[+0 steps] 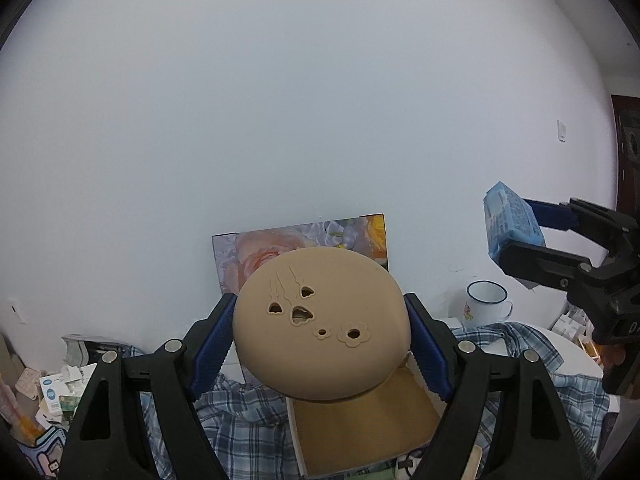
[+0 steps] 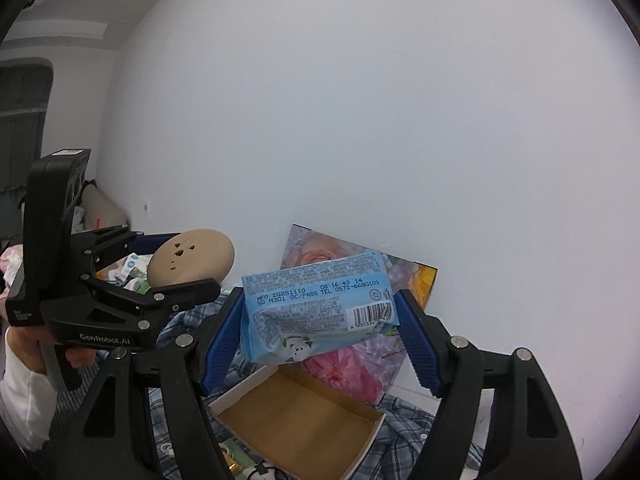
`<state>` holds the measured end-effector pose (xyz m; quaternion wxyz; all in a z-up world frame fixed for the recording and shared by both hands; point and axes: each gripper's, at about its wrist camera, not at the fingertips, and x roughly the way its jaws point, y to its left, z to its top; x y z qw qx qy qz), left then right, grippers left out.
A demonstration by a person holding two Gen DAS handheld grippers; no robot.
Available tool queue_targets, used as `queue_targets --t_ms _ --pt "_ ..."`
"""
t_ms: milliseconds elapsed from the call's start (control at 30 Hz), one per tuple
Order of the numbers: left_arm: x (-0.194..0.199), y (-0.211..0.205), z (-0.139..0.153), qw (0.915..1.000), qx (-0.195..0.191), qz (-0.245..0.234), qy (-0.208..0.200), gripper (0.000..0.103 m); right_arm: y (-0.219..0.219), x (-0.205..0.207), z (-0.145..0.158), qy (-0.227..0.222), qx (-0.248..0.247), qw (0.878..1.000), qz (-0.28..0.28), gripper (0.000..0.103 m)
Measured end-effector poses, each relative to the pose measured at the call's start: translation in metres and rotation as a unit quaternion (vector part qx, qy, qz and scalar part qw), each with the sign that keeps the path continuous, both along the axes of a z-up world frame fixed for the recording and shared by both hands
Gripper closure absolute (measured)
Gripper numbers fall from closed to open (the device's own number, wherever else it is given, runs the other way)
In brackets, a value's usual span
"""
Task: Organize soft objects
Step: 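Lift the beige round object and blue wipe packet over the white box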
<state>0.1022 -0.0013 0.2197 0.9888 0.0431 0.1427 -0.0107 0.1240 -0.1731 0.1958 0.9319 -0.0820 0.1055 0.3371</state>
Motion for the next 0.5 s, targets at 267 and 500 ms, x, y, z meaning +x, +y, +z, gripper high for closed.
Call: queue_targets --t_ms 267,500 --pt "0.041 -0.002 -0.026 0.9996 -0.001 0.007 0.027 0.021 -0.002 0.028 -0.026 0.032 0.027 0.999 -0.002 0.031" --pt "0.077 -0.003 -0.054 0.9979 -0.004 0.003 0.065 0.021 0.004 0.059 -0.056 0.082 0.021 0.996 -0.003 0.031"
